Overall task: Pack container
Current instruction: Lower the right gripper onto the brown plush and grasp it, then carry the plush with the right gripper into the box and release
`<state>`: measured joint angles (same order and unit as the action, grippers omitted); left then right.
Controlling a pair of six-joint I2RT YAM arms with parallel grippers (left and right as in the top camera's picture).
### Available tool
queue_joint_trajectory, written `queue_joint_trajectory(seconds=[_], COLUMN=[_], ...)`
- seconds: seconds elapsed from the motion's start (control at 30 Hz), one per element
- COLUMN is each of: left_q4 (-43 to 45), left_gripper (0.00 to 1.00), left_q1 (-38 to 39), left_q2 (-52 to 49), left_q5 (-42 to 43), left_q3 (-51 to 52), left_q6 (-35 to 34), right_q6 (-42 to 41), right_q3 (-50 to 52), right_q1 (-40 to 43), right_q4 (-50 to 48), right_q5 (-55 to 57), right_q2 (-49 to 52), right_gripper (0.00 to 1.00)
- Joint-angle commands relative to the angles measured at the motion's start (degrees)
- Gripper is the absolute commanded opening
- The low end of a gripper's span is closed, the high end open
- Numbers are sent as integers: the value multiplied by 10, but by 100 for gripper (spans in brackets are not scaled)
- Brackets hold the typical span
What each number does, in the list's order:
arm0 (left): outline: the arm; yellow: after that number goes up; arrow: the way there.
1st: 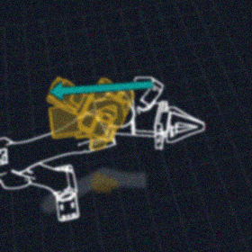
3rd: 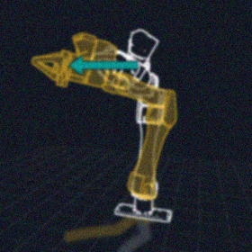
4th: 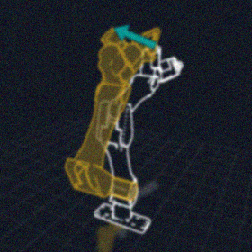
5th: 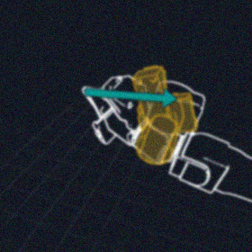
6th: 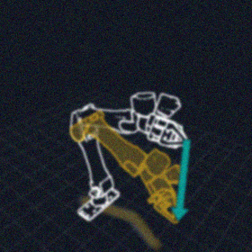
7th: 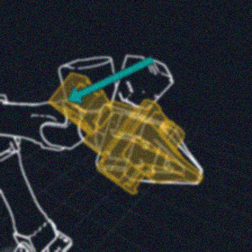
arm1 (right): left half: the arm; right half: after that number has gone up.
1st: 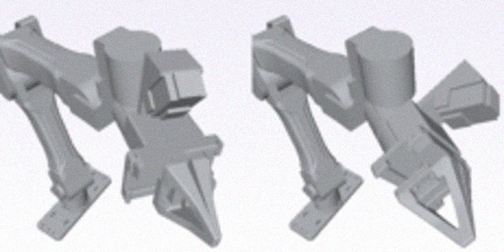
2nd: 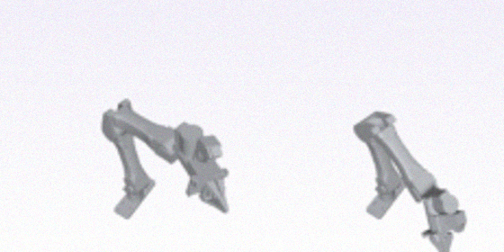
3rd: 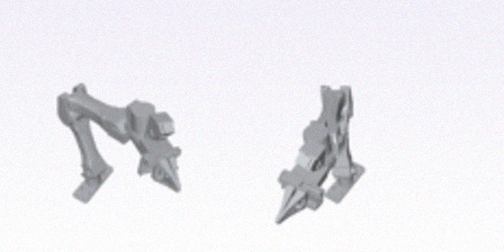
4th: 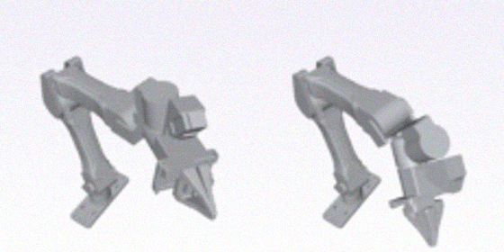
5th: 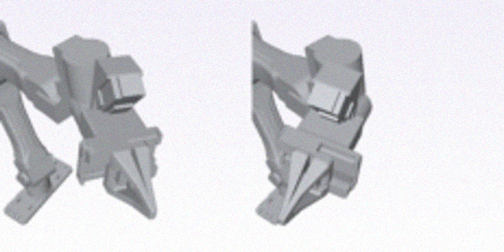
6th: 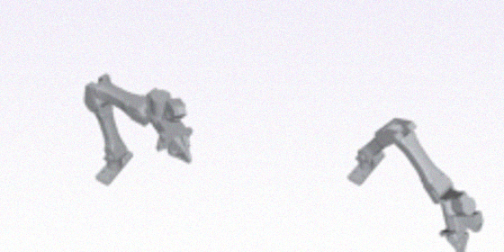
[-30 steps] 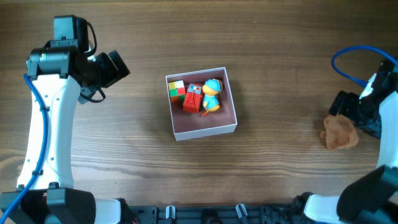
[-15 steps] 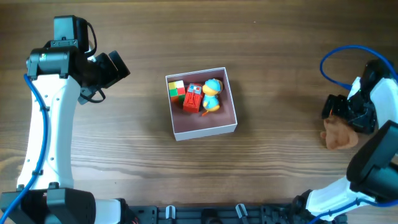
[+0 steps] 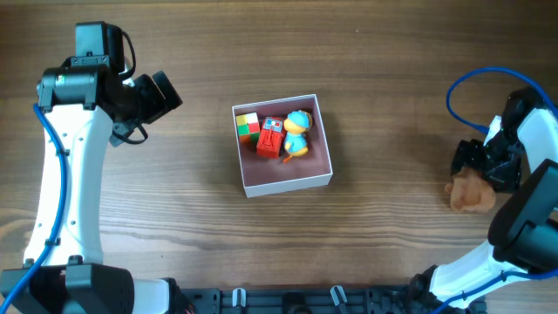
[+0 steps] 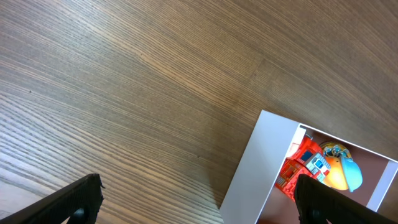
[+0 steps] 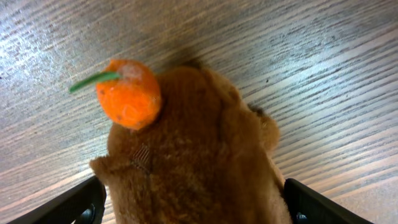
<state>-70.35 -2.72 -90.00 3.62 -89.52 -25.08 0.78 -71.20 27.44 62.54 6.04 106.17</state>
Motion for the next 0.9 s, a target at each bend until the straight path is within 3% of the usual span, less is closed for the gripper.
queue_joint_trajectory(seconds=[0.0, 0.1, 0.17, 0.3, 0.4, 0.53, 0.67, 0.87], left_q4=[-2, -1, -1, -1, -1, -1, -1, -2], left_gripper=[100, 100, 100, 100, 100, 100, 100, 100], left_q1=[-3, -3, -3, -3, -3, -3, -3, -3], left_q2=[2, 2, 2, 2, 2, 2, 2, 2], left_q5=[9, 9, 9, 9, 9, 9, 9, 9], left_q3=[-2, -2, -2, -2, -2, -2, -2, -2], left_q6=[11, 11, 11, 11, 11, 11, 11, 11], right_q6=[2, 1, 1, -12, -25, -25, -40, -34], right_q3=[31, 54, 55, 55, 55, 54, 32, -38], right_q1=[4, 4, 4, 4, 4, 4, 1, -39], right_q4=[-5, -22, -24, -28, -32, -34, -28, 7], right_q5=[3, 3, 0, -1, -2, -18, -39, -85], right_q2=[10, 10, 10, 10, 10, 10, 7, -33], right_gripper=[91, 90, 84, 61, 52, 31, 4, 4])
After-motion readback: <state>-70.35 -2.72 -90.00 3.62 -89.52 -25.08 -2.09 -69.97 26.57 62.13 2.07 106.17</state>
